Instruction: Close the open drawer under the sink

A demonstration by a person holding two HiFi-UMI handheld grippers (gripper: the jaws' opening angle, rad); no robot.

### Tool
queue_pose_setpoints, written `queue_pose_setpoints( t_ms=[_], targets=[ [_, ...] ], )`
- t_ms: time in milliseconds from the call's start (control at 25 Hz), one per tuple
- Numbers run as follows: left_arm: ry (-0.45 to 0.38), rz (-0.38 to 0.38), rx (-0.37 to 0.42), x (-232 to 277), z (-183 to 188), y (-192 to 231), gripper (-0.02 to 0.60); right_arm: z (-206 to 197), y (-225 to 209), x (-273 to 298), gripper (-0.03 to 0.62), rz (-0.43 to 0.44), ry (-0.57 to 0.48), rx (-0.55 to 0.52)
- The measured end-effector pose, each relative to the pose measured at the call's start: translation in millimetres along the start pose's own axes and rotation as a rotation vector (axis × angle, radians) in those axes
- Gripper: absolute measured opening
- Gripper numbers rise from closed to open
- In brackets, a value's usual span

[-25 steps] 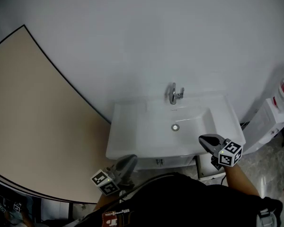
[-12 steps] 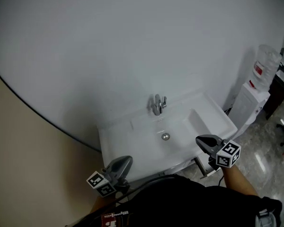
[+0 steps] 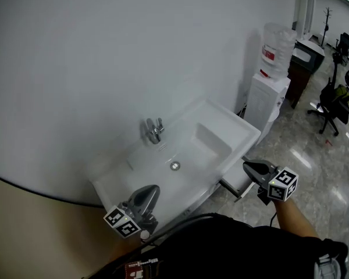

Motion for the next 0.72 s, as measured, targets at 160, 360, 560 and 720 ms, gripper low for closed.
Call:
queue_pose_setpoints(
  t_ms=[160, 360, 560, 720],
  targets=[
    [0.017, -0.051, 0.014, 39.0, -4.9, -5.2, 0.000, -8.9, -20.1, -34.1, -0.003, -0.060, -0.015, 0.016],
    [-0.001, -0.086, 0.020, 96.4, -4.1, -34.1, 0.000, -1.8, -61.8, -80.2, -0.002, -0.086, -0.055, 0.029],
    [-0.015, -0.097, 0.016, 150.5, -13.5, -67.1, 0.000, 10.9, -105.5, -124.8, -0.003, -0.097, -0.071, -0.005],
    [0.031, -0.114, 0.033, 193.3, -41.4, -84.4, 0.000, 14.1, -133.8, -160.3, -0.003, -0.098, -0.112, 0.014]
  ],
)
Point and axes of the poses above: the fingertips, and each gripper's own axes: x forward along the fingers, y to its left, z out of its top, the point moved 6 cm from there along -x, backward along the fingers, and after that the axes turned 2 degrees about z, right-handed, at the moved point
